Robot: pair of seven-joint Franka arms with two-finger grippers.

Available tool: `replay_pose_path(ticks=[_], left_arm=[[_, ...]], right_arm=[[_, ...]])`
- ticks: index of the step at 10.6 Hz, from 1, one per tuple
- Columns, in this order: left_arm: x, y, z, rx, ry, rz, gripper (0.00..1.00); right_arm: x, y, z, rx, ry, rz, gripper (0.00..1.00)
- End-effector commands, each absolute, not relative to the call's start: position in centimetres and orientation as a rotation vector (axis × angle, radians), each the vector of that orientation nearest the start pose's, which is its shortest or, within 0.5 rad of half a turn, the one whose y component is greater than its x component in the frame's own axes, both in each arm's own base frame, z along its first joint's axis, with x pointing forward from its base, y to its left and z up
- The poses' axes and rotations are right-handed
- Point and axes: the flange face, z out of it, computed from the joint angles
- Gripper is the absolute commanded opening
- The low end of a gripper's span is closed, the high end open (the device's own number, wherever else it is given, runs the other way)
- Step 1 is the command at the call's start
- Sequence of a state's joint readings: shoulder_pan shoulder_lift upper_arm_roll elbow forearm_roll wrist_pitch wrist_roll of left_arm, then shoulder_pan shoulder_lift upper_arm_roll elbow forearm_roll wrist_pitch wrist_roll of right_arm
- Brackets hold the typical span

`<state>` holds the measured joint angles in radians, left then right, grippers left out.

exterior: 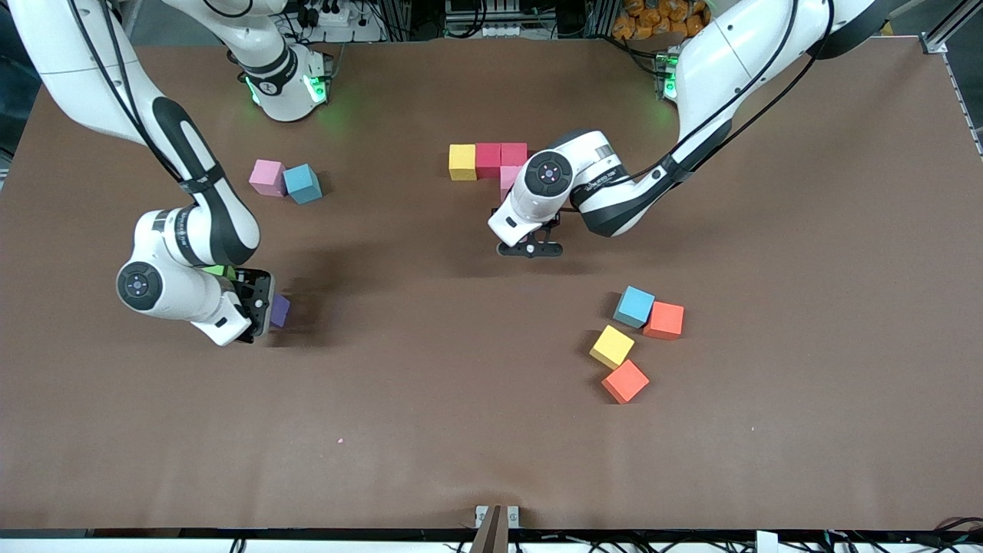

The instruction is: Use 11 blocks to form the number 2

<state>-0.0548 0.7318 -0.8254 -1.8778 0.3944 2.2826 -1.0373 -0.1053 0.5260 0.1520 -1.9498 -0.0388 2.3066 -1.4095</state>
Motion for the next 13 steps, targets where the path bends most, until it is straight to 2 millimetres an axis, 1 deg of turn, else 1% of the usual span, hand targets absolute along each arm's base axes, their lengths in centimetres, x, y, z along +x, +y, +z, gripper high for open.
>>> replay_pose_path(ticks=[1,2,3,4,6,9,13], left_arm=[[41.5,-45.5,21.2,-3.191,-0.038,0.395,0.39],[41.1,-45.5,21.0,-3.183,-0.044,0.402,0.39],[41.1,-45.4,20.9,-3.181,-0.050,0.404,0.39],[41.0,-45.5,20.8,-3.179,-0.081,0.409,0.39],[39.8,-46.5,20.8,-3.174,-0.098,0.436,0.39],[39.3,-47.0,20.8,-3.169,-0.115,0.440,0.39],[39.0,-46.9,20.5,-3.163,-0.113,0.447,0.39]], right_arm=[[59.4,2.8,20.3,-2.237,-1.980,0.110,1.00],[59.5,2.8,20.3,-2.242,-1.986,0.095,1.00],[59.7,2.8,20.4,-2.249,-1.993,0.081,1.00],[59.7,2.9,20.4,-2.249,-1.996,0.077,0.97],[59.9,2.9,20.7,-2.252,-2.001,0.073,0.96],[59.9,2.6,20.8,-2.252,-2.004,0.072,0.98],[59.5,2.3,20.0,-2.252,-1.981,0.095,0.98]])
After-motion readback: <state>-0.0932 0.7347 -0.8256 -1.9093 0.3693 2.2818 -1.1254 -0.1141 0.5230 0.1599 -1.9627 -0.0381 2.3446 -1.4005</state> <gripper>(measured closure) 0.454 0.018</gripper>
